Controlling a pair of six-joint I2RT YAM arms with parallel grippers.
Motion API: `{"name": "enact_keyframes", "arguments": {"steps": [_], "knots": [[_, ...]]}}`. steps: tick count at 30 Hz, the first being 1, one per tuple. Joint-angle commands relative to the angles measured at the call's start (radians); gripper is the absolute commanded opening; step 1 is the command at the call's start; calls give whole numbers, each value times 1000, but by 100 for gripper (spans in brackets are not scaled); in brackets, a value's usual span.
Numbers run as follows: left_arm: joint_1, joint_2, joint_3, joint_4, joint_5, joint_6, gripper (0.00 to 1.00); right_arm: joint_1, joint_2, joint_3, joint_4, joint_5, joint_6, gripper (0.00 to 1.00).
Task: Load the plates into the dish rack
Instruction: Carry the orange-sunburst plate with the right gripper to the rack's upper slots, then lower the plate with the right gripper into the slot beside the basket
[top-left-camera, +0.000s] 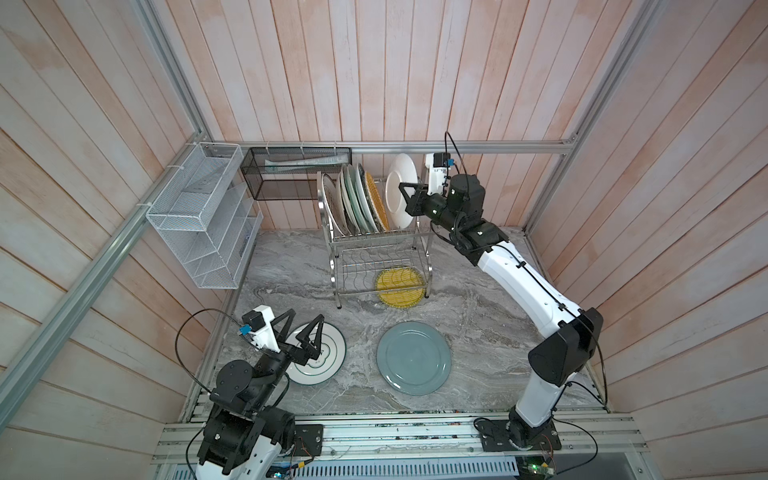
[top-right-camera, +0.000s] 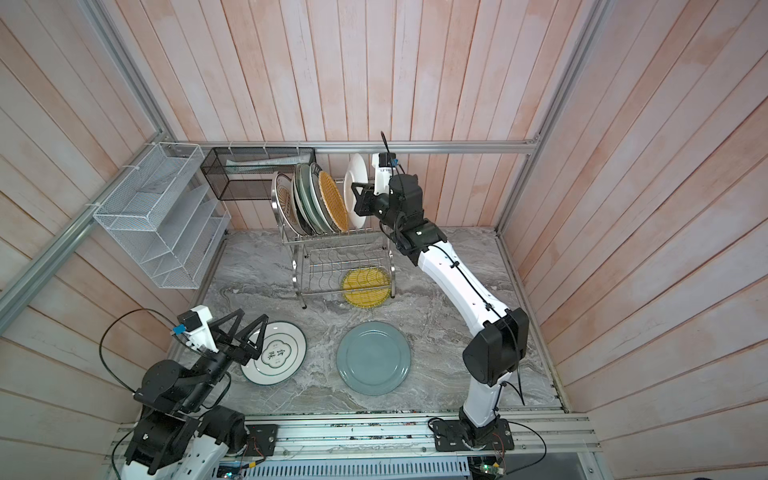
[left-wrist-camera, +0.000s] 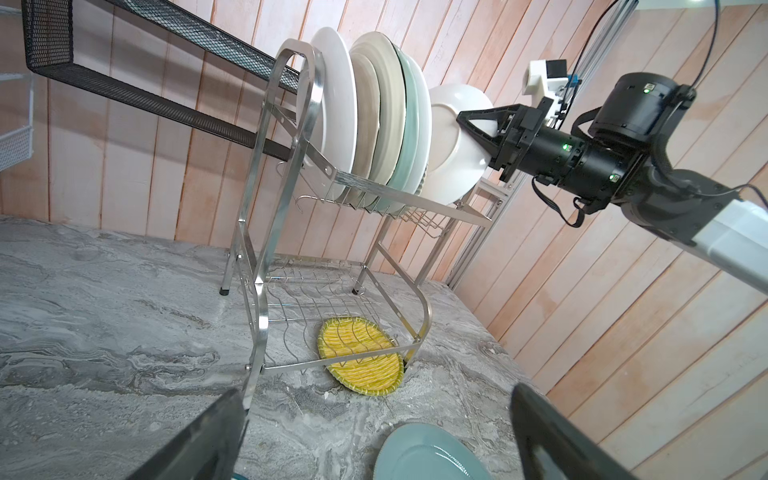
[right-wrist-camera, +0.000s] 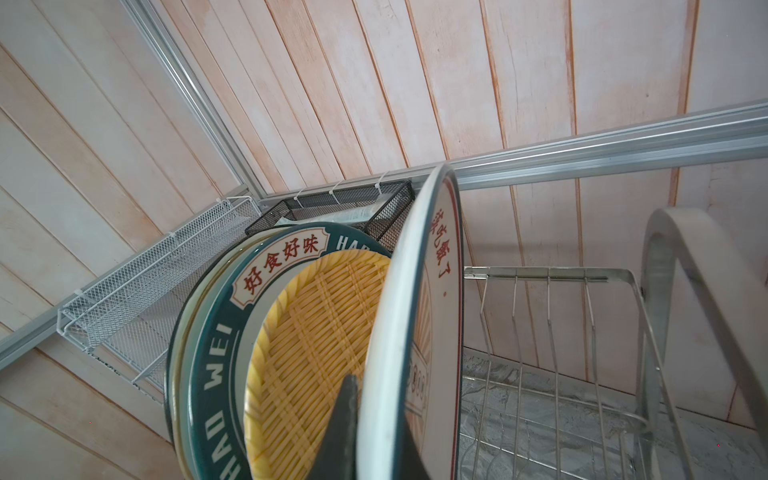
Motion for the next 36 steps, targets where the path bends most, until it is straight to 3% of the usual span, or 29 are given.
{"name": "enact_keyframes", "arguments": {"steps": [1,29,36], "knots": [[5,-3,6,-3,-5,12,100,2,8,46,60,20,17,0],[77,42,6,14,78,10,100,80,121,150,-62,176,-63,0],[79,40,9,13,80,9,100,104,130,163,-80,221,-82,7]]}}
